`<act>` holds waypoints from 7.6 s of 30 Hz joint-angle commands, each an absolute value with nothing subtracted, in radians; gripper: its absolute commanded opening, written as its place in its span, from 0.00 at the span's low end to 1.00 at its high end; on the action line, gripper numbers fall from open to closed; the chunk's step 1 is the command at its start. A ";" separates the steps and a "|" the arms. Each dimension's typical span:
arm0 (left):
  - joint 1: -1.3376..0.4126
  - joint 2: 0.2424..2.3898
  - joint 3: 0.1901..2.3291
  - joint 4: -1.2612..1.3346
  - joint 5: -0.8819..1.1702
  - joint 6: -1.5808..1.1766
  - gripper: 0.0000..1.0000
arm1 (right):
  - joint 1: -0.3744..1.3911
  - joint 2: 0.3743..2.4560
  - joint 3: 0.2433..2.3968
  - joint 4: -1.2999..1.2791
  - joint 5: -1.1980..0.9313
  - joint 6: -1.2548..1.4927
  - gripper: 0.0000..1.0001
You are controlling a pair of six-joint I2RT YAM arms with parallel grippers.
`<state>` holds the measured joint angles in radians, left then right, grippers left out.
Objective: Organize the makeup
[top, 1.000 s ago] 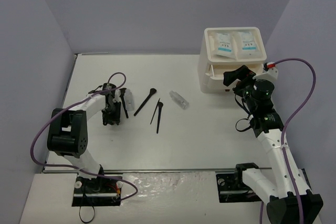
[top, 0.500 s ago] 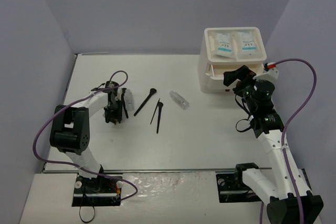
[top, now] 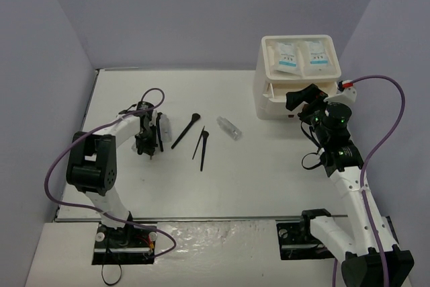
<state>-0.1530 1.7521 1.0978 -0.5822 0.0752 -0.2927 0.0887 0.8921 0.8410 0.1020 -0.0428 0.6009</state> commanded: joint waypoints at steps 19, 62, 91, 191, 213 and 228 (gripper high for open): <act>-0.238 1.443 1.187 -0.754 -0.030 -0.459 0.00 | 0.101 0.908 0.903 0.185 -0.337 0.607 0.95; -0.795 1.346 1.481 -0.355 0.235 -0.563 0.00 | 0.580 1.189 1.061 0.370 -0.282 0.543 0.06; -0.548 0.919 1.119 -0.508 -0.451 -0.284 0.97 | 0.012 1.222 1.100 0.186 0.182 0.998 0.00; -0.457 0.873 1.000 -0.506 -0.410 -0.242 0.97 | -0.066 1.389 0.984 0.493 -0.231 0.035 0.00; -0.457 0.882 1.002 -0.509 -0.410 -0.240 0.97 | -0.066 1.450 0.983 0.569 -0.230 0.029 0.14; -0.457 0.884 1.005 -0.511 -0.401 -0.241 0.97 | -0.067 1.317 0.864 0.485 -0.216 0.017 0.55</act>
